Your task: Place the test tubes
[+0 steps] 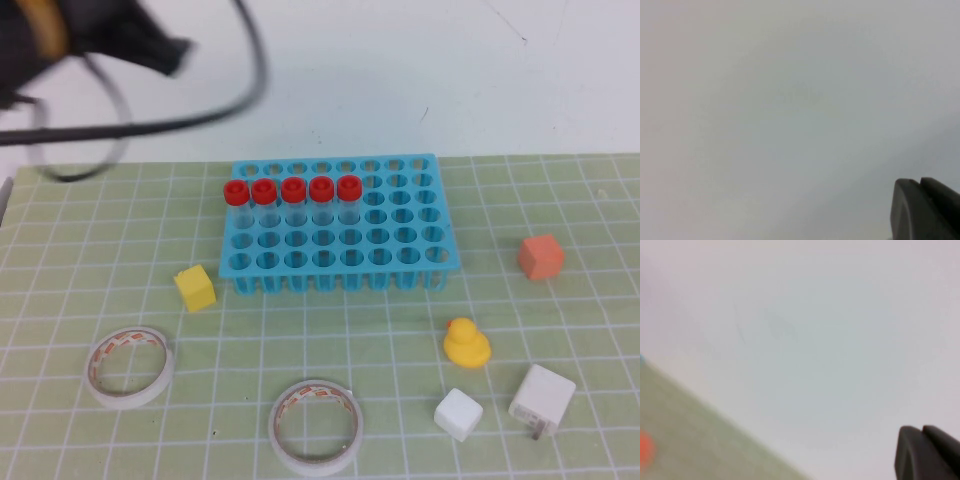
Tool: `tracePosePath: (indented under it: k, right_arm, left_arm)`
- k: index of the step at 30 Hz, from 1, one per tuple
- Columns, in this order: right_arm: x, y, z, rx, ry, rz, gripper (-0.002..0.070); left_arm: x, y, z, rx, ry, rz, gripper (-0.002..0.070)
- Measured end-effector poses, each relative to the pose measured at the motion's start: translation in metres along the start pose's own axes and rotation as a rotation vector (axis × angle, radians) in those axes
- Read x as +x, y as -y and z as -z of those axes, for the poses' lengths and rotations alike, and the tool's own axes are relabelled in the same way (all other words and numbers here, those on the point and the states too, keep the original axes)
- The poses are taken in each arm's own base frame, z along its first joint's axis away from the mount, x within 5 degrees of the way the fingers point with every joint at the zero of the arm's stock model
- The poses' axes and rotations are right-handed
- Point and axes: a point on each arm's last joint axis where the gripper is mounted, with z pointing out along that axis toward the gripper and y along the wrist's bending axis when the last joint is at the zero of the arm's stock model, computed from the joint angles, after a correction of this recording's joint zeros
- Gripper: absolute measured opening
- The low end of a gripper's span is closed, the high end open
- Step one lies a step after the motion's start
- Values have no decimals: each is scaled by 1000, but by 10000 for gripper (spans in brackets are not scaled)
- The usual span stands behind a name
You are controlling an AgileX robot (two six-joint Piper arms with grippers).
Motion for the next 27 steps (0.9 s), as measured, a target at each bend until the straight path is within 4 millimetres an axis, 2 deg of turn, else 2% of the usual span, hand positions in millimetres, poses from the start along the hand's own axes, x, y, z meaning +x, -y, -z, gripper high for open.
tracePosePath:
  k: [3, 5, 13, 14, 18, 22, 27]
  right_arm:
    - [6, 13, 5, -8, -161, 29, -1]
    - [9, 15, 10, -79, -222, 5, -1]
    - [15, -4, 38, -505, -250, -139, -1]
    - [17, -5, 45, -573, -235, -151, -1]
    - [22, -6, 59, -671, -183, -184, -1]
    - [39, -15, 71, -739, -136, -216, -1]
    - [65, -32, 83, -797, -79, -282, -1]
  left_arm:
    - [-3, -17, 26, -82, -82, 15, 0]
    - [-5, -27, 46, -130, -124, 38, 0]
    - [-8, -49, 124, -213, -85, 127, 0]
    - [-3, -50, 145, -218, -62, 142, 0]
    - [24, -41, 180, -185, -48, 237, 0]
    - [63, -21, 199, -125, -64, 286, -1]
    - [127, 11, 217, -50, -74, 352, -1]
